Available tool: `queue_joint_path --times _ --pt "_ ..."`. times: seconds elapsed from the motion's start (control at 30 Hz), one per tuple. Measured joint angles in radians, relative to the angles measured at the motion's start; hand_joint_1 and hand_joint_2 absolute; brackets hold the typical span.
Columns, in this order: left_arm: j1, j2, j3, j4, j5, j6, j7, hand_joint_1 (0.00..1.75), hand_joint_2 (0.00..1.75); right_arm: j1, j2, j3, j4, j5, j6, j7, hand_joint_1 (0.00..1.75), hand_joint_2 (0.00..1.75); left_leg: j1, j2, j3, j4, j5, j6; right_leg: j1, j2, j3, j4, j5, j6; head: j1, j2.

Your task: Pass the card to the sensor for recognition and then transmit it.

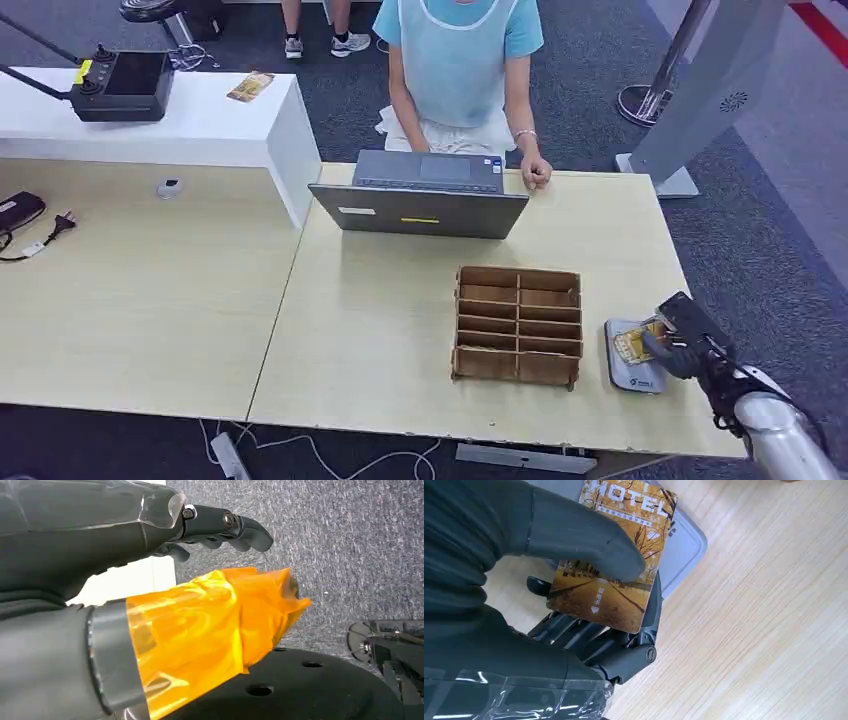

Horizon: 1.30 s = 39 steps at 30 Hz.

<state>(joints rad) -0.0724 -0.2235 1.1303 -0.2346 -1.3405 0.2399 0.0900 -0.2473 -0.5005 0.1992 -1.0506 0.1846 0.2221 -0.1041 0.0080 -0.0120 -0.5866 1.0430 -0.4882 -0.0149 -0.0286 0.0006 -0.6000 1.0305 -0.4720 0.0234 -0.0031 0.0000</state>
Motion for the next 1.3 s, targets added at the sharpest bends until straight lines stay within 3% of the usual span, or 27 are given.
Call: queue_joint_path --times 0.63,1.0,1.3 --pt "0.0 0.0 0.002 0.0 0.012 0.0 0.001 0.0 0.0 -0.021 0.023 -0.035 -0.016 0.052 -0.014 -0.005 1.75 1.75 0.0 0.0 0.0 0.0 0.0 0.0 0.0 0.0 0.0 0.0 0.0 0.0 0.0 0.0" --pt "0.0 0.0 0.009 0.0 0.015 -0.002 0.001 0.0 0.0 -0.056 -0.001 -0.091 -0.06 0.062 -0.016 -0.007 1.75 1.75 0.0 0.0 0.0 0.0 0.0 0.0 0.0 0.0 0.0 0.0 0.0 0.0 0.0 0.0" --pt "0.0 0.0 0.009 0.0 0.014 -0.003 0.001 0.0 0.0 -0.115 -0.009 -0.09 -0.123 0.074 0.011 -0.018 1.75 1.75 0.0 0.0 0.0 0.0 0.0 0.0 0.0 0.0 0.0 0.0 0.0 0.0 0.0 0.0"
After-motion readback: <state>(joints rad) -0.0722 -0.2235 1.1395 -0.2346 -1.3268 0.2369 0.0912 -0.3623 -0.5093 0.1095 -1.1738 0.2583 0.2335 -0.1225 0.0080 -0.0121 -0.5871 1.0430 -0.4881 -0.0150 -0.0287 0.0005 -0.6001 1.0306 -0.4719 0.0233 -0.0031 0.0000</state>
